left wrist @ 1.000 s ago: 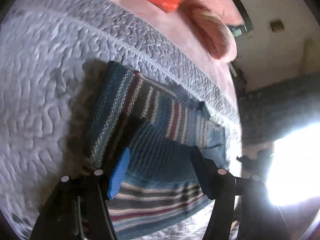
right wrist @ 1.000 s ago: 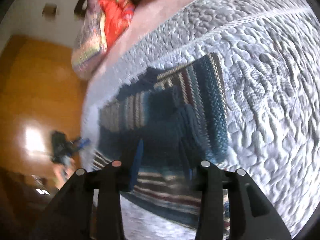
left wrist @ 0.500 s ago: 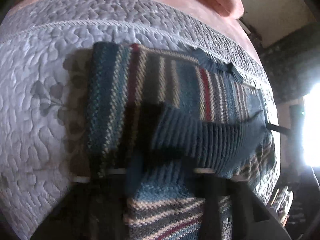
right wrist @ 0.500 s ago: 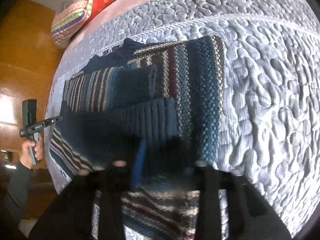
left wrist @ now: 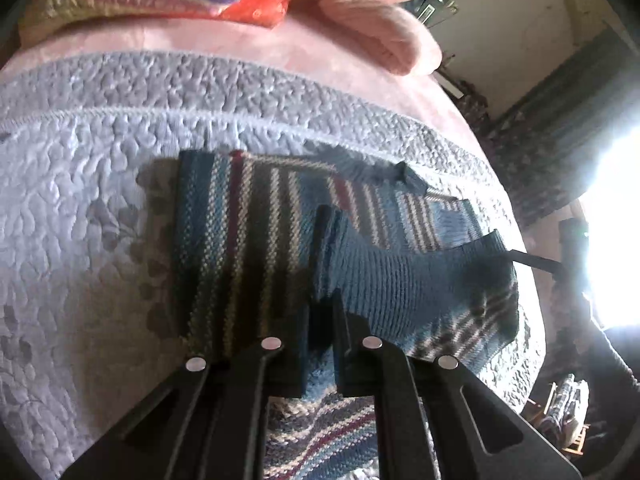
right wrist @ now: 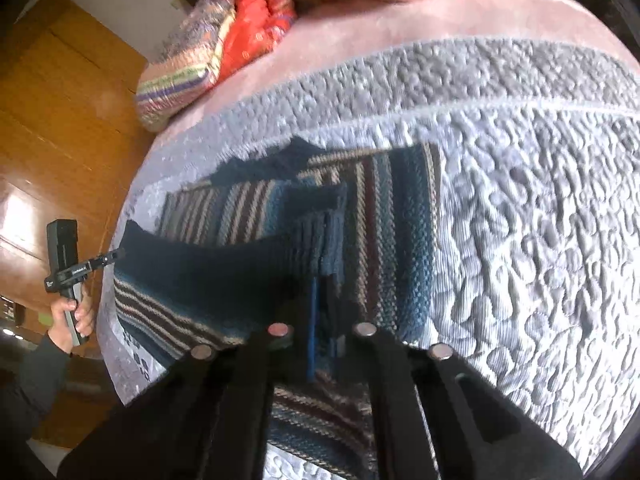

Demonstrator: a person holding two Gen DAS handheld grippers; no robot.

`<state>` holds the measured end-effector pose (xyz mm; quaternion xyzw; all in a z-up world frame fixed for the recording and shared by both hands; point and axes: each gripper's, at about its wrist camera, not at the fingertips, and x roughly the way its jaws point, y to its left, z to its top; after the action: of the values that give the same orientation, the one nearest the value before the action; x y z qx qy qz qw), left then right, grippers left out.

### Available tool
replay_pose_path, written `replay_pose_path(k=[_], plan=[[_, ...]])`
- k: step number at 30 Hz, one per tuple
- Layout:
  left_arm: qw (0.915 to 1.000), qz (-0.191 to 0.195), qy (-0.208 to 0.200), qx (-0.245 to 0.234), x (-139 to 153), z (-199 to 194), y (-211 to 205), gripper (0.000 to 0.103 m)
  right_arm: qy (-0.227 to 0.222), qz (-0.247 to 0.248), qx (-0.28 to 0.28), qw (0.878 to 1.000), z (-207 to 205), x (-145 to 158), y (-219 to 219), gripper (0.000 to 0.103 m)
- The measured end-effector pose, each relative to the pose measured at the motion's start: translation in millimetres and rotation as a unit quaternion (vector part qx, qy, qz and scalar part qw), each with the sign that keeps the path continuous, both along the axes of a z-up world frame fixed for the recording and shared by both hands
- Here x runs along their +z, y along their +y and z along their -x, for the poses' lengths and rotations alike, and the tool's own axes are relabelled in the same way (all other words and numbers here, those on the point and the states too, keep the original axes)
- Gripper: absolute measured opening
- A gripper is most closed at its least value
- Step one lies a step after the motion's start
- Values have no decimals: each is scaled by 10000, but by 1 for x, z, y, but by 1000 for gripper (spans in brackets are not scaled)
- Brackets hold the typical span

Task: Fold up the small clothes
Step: 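Fold the hem up toward the collar with both tools and release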

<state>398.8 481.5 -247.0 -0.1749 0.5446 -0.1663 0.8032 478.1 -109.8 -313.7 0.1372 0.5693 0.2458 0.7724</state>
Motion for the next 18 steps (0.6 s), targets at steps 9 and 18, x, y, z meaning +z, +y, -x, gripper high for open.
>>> replay_pose_path(k=[9, 18], plan=[[9996, -177, 3, -209, 6, -16, -10, 8, 490, 82, 171, 9986, -29, -11, 3, 13], [9999, -66, 83, -25, -5, -11, 3, 8, 896, 878, 401, 9913, -41, -72, 28, 36]])
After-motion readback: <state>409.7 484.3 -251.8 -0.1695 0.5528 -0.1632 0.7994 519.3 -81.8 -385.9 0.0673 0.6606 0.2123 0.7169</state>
